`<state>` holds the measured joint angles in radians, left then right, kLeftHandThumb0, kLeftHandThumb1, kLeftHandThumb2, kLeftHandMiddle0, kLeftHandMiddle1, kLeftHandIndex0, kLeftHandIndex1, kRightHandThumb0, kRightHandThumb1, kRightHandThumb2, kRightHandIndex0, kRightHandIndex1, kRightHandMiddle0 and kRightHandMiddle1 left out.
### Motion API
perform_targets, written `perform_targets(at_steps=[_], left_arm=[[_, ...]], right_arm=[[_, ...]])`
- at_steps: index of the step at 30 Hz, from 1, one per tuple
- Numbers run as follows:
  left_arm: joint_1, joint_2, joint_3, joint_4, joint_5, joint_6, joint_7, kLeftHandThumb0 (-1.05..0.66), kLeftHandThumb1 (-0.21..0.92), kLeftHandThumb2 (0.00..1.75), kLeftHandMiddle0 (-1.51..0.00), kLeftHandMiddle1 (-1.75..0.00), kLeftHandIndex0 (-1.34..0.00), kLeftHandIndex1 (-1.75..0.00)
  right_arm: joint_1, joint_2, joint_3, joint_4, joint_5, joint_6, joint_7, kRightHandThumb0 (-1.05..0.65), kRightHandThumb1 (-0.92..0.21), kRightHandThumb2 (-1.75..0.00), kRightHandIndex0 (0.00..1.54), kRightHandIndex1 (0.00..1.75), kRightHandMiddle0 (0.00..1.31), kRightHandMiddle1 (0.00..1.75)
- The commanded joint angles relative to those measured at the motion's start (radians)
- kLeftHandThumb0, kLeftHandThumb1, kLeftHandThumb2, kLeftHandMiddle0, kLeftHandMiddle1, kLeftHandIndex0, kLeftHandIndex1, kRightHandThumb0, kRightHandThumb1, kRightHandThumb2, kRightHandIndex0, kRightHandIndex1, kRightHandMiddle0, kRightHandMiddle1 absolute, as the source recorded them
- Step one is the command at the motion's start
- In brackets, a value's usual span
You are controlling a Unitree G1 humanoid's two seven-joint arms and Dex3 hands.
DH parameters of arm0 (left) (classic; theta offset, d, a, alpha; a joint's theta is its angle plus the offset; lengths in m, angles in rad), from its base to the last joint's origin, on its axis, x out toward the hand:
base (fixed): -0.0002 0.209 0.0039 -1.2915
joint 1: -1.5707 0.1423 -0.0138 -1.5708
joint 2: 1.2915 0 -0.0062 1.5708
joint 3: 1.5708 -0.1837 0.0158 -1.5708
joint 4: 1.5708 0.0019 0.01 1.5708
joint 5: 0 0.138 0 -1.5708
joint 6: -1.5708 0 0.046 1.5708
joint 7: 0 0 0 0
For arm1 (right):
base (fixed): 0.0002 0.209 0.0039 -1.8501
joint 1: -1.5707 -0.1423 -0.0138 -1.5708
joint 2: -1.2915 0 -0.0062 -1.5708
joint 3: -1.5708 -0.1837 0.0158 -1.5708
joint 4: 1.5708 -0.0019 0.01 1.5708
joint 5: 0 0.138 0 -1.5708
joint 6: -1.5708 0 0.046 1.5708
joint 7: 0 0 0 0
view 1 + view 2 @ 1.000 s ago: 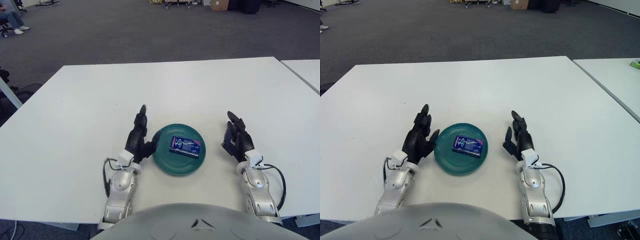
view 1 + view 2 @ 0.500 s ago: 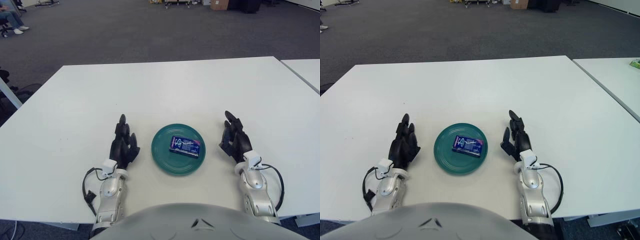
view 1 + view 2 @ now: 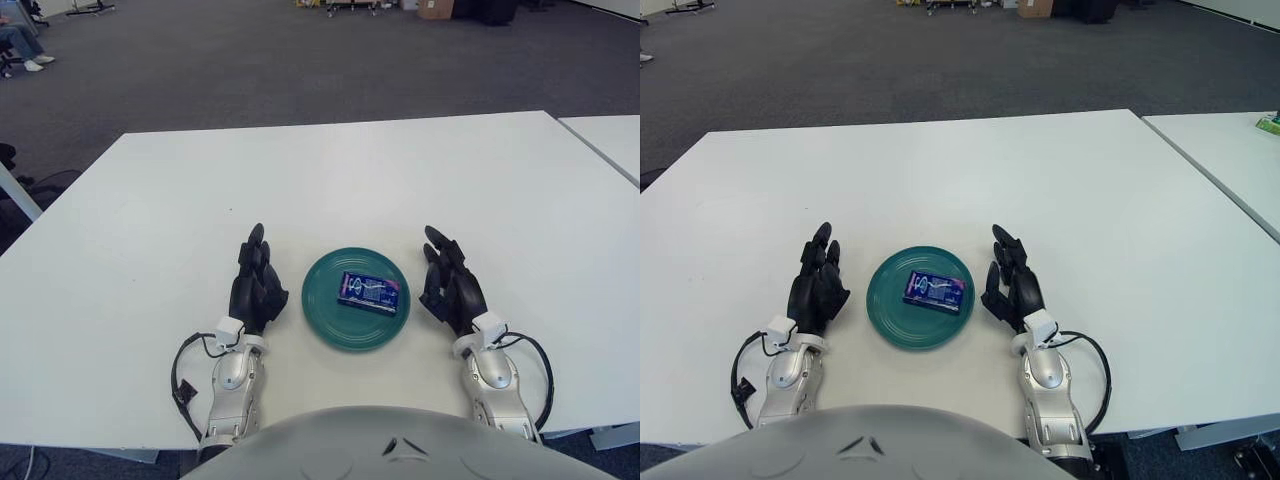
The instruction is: Put the gum into the plate.
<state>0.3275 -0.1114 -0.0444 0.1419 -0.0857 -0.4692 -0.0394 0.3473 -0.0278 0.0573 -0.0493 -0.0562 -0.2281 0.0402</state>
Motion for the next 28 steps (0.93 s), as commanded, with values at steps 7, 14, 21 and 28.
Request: perform_targets(at_steps=[7,14,21,28], left_arm=[[0.050,0.031,-0.021,-0.037,-0.038,0.072,-0.074,-1.03,0.92,1.01,-0.18,-0.03,0.00,-0.46],[0.070,0.035,-0.032,-0.069,-0.061,0.089,-0.105,-1.00,0.92,1.02,-0.20,-0.03,0.00,-0.46],[0.084,0.033,-0.041,-0.089,-0.087,0.096,-0.129,-0.98,0.92,1.02,-0.22,-0.03,0.00,-0.47],[0.106,0.024,-0.055,-0.104,-0.073,0.087,-0.122,-1.00,0.92,1.06,-0.20,-0.01,0.00,-0.50]], right_arm=[[0.019,0.019,0.026,0.055,-0.030,0.030,-0.031,-0.79,-0.92,-1.03,0.12,0.00,0.00,0.37],[0.011,0.023,0.030,0.088,-0.034,-0.002,-0.046,-0.77,-0.92,-1.03,0.11,0.00,0.00,0.36],[0.003,0.027,0.032,0.112,-0.039,-0.025,-0.058,-0.75,-0.92,-1.02,0.10,0.00,0.00,0.35],[0.003,0.030,0.038,0.095,-0.050,0.000,-0.071,-0.74,-0.92,-1.03,0.09,0.00,0.00,0.35]])
